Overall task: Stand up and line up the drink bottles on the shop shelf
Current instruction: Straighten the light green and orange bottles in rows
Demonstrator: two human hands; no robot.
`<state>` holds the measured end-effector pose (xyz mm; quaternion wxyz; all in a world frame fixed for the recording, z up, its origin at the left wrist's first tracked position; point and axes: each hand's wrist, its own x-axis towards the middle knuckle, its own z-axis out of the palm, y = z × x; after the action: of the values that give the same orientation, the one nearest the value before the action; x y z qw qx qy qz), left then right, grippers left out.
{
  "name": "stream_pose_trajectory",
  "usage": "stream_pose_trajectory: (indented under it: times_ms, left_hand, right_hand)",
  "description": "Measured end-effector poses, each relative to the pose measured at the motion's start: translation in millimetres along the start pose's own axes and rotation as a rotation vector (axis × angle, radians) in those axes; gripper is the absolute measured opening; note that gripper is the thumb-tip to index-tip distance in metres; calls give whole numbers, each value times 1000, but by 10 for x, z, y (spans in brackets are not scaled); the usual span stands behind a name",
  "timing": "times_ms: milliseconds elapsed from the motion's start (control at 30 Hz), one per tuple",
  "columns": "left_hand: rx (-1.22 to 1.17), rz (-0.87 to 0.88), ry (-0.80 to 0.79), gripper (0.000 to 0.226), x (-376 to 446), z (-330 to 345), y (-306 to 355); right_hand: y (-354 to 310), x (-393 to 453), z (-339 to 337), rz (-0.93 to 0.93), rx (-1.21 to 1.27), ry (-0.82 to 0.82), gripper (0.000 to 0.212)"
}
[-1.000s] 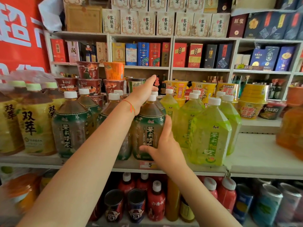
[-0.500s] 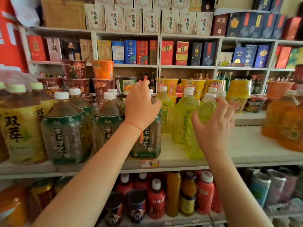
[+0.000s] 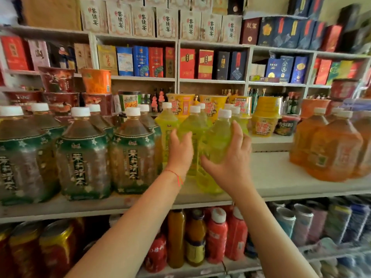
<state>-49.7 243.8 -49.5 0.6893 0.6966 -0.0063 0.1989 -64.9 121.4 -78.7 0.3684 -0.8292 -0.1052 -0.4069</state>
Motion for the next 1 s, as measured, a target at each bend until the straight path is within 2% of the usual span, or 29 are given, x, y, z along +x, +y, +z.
stream_pose_trajectory:
  times_ms: [133, 400, 567, 700, 833, 1000]
  left_hand:
    - [-55, -72, 206, 61, 98, 298, -75]
    - [-39, -31, 440, 68, 31, 718, -126]
    - [-35, -47, 464, 74, -37, 950, -97]
    - [-8, -37, 475, 90, -51, 1182, -51]
    - [20, -25, 459, 73, -62, 1368, -73]
    - [54, -6, 427, 77, -53, 1613, -112]
  right_hand:
    - [253, 92, -154, -95, 135, -57, 108]
    - [652, 228, -385, -202, 312, -149, 107]
    - [878, 302, -511, -222, 341, -141, 108]
    - [1115, 413, -638, -188, 317, -132, 109]
    - [1358, 496, -782, -146, 274, -90, 109]
    - [1634, 651, -854, -74, 168, -34, 109]
